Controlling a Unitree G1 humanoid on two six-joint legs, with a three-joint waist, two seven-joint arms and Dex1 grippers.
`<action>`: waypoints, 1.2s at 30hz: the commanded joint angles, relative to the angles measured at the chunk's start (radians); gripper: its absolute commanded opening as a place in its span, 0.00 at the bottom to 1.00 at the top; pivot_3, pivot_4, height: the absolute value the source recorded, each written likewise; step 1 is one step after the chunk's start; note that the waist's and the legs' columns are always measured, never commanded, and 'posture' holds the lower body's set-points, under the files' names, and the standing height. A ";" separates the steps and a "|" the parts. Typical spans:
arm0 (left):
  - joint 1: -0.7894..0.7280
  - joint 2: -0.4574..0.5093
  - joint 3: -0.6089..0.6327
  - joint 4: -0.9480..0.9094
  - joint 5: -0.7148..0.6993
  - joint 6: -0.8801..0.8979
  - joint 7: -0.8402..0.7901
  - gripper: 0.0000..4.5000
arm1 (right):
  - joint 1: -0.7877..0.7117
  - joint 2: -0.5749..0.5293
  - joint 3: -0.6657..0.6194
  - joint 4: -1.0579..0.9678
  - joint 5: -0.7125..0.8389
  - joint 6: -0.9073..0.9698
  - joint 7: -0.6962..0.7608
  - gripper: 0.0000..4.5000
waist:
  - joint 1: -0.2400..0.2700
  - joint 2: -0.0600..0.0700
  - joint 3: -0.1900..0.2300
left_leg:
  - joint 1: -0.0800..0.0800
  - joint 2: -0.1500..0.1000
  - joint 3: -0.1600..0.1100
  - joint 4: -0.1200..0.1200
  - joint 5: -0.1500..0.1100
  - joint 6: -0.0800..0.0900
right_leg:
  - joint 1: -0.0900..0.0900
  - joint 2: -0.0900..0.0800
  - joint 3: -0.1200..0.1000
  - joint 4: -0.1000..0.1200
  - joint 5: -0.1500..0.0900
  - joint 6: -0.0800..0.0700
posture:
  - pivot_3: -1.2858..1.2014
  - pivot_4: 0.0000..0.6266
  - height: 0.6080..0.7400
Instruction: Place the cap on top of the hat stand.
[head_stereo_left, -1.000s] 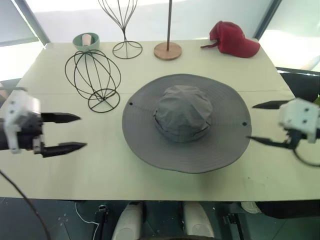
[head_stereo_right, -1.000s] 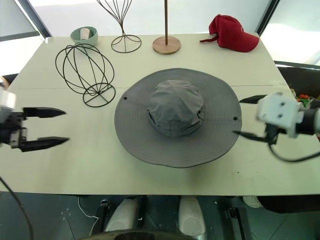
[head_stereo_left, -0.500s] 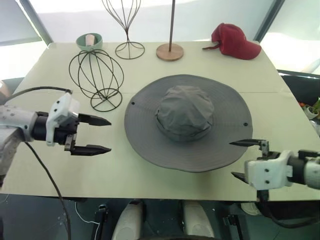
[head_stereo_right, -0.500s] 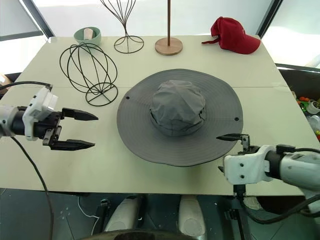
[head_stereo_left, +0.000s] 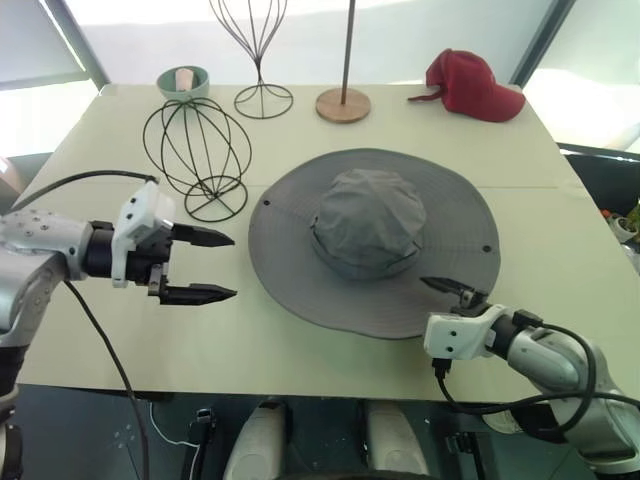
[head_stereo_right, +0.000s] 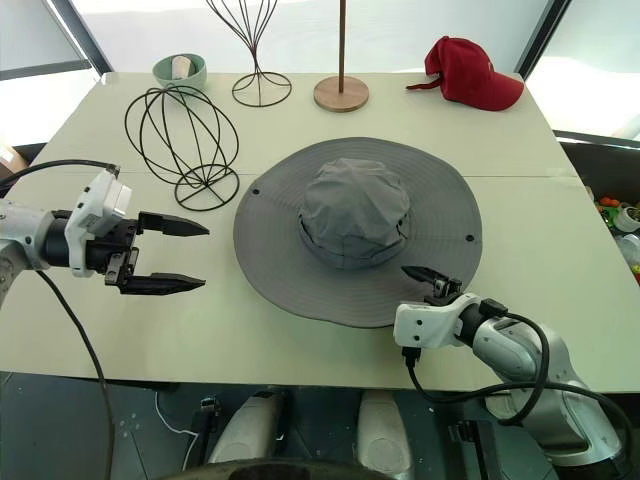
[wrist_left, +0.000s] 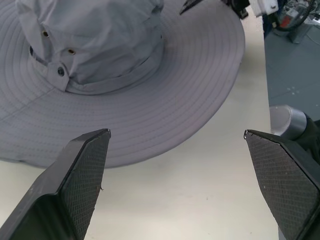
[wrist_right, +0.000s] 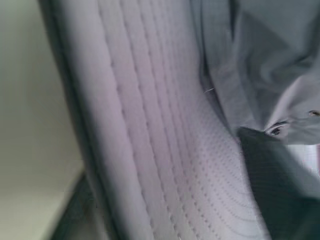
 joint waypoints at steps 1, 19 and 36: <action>0.002 0.008 0.047 -0.033 -0.020 0.010 0.016 1.00 | 0.001 0.002 -0.020 -0.005 0.016 -0.006 -0.018 0.25 | 0.000 0.000 0.000 | 0.000 0.000 0.000 0.000 0.000 0.000 | 0.000 0.000 0.000 0.000 0.000 0.000 | 0.52 0.24 1.00; 0.135 -0.005 0.466 -0.096 -0.264 0.251 0.234 1.00 | -0.560 0.074 -0.118 0.059 0.624 0.520 0.162 0.00 | -0.024 0.000 0.000 | 0.000 0.001 -0.001 0.002 0.000 0.000 | 0.000 0.001 0.000 0.001 0.002 -0.001 | 0.52 0.24 1.00; 0.459 -0.060 1.061 -0.054 -0.222 0.298 0.342 1.00 | -1.639 0.559 0.239 1.286 0.396 -0.111 0.015 0.00 | -0.060 -0.002 0.000 | -0.005 0.002 0.002 -0.015 0.007 -0.013 | -0.018 0.001 0.003 0.001 0.005 -0.004 | 0.52 0.24 1.00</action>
